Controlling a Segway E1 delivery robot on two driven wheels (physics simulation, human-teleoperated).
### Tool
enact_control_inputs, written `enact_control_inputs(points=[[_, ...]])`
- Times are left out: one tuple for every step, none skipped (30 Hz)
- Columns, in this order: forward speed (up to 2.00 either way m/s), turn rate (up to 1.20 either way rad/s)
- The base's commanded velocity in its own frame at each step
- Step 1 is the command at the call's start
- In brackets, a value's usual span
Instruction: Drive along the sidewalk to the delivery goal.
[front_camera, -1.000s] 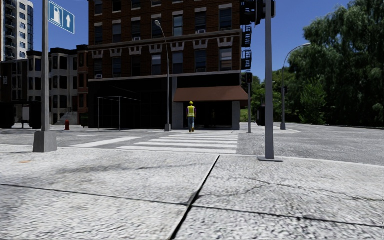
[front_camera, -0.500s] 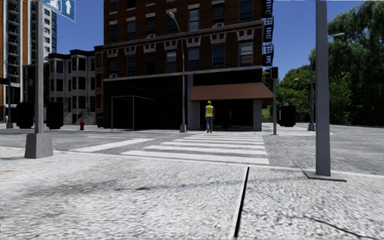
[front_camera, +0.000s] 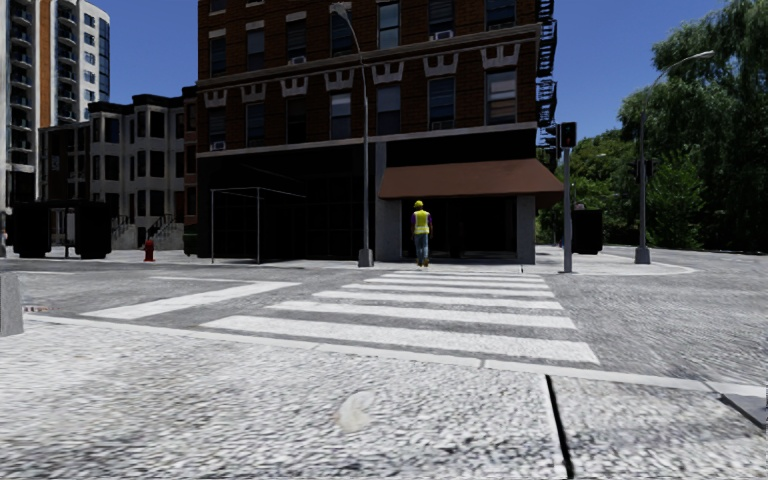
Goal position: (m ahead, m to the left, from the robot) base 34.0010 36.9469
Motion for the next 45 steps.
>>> enact_control_inputs(points=[[1.97, 0.00], [1.98, 0.00], [1.98, 0.00], [1.98, 0.00], [1.98, 0.00], [1.98, 0.00], [1.98, 0.00], [1.98, 0.00], [1.98, 0.00], [1.98, -0.19], [1.98, -0.19], [1.98, -0.37], [1.98, -0.44], [1.98, -0.46], [1.98, -0.46], [1.98, -0.47], [1.98, -0.47], [1.98, -0.47], [1.98, -0.47], [1.98, -0.47], [1.98, -0.48], [1.98, -0.48], [1.98, -0.49], [1.98, -0.53], [1.98, -0.55], [1.98, -0.55], [1.98, -0.55], [1.98, -0.55], [1.98, -0.55], [1.98, -0.55], [1.98, -0.13], [1.98, 0.00], [1.98, 0.00], [1.98, 0.00], [1.98, 0.00], [1.98, 0.00], [1.98, 0.00], [1.98, 0.00], [1.98, 0.00], [1.98, 0.00], [1.98, 0.00], [1.98, 0.00], [1.98, 0.00], [2.00, 0.00], [2.00, 0.00]])
